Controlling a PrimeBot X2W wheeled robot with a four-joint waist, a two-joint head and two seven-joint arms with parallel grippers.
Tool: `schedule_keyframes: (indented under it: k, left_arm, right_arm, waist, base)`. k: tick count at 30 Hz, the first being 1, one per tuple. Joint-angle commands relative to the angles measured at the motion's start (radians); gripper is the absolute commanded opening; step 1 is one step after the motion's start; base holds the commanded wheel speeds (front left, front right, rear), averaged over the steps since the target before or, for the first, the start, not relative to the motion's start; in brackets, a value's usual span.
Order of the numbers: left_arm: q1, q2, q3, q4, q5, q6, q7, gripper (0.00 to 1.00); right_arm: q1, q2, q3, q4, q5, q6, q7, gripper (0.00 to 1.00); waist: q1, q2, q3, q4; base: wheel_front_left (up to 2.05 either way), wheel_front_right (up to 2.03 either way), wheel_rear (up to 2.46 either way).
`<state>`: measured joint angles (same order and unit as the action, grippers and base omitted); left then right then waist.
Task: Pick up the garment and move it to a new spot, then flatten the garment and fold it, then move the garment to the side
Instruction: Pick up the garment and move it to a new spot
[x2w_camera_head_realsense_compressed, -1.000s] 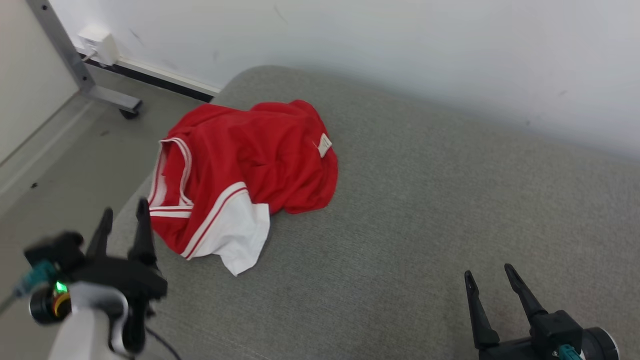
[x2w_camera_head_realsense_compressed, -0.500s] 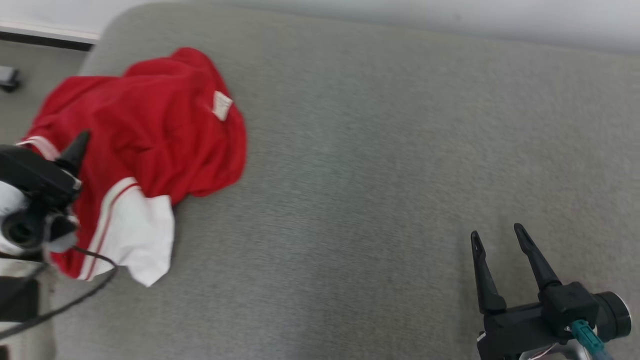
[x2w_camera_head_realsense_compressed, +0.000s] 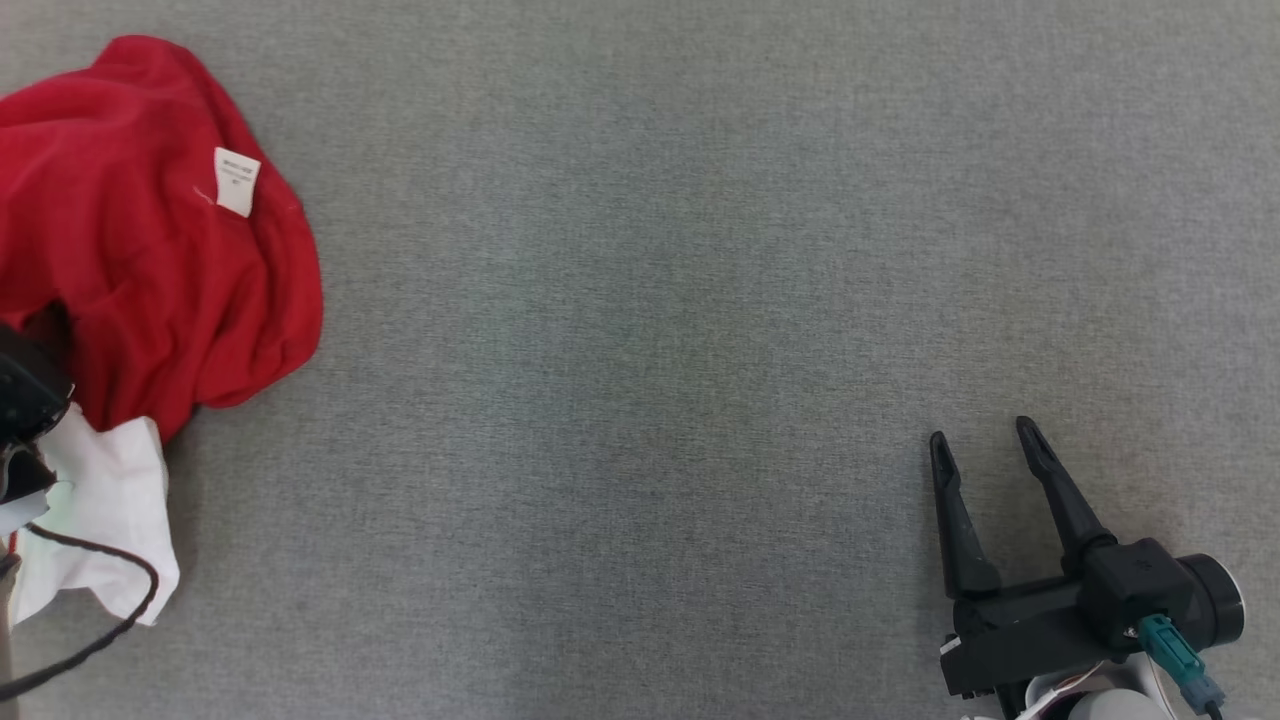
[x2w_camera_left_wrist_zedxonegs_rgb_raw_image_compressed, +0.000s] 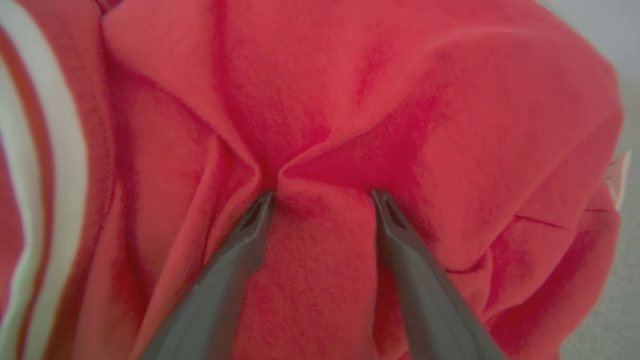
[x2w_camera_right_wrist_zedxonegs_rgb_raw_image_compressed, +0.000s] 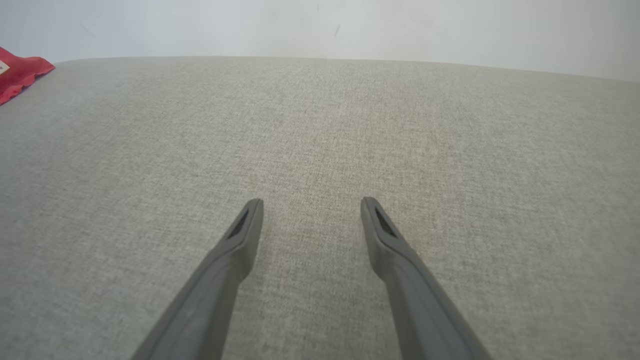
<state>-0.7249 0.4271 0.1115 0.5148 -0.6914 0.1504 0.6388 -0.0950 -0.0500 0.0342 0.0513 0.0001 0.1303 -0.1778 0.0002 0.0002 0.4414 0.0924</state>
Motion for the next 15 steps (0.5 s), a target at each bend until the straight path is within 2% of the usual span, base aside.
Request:
schedule_keyframes:
  k: [1,2,8,12,15]
  left_arm:
    - [0.025,0.013,-0.004,-0.02,0.014,0.008,-0.006,0.33]
    - [0.033,0.015,-0.007,-0.031,0.018,0.008,-0.008,0.0]
    - [0.049,0.029,-0.002,-0.08,0.019,-0.004,-0.029,0.0]
    - [0.035,0.026,0.014,-0.136,0.005,0.003,-0.045,0.0]
    - [0.0,0.031,0.022,-0.167,-0.009,-0.015,-0.062,0.0]
  right_arm:
    - [-0.007,-0.001,-0.002,0.006,0.007,0.001,-0.009,1.0]
    - [-0.005,-0.001,-0.003,0.01,0.01,0.001,-0.01,1.0]
    - [-0.007,-0.001,0.005,0.037,0.028,0.001,-0.02,1.0]
    - [-0.001,-0.001,0.015,0.06,0.043,0.001,-0.03,1.0]
    - [0.003,-0.001,0.02,0.084,0.061,0.001,-0.039,1.0]
  waist:
    - [-0.0002,-0.0002,0.01,-0.014]
    - [-0.0002,-0.0002,0.006,-0.012]
    - [-0.0002,-0.0002,-0.032,0.005]
    - [-0.0002,-0.0002,-0.083,0.019]
    - [-0.0002,-0.0002,-0.125,0.026]
  base:
    - [0.0,0.0,0.0]
    - [0.0,0.0,0.0]
    - [0.0,0.0,0.0]
    - [0.0,0.0,0.0]
    - [0.0,0.0,0.0]
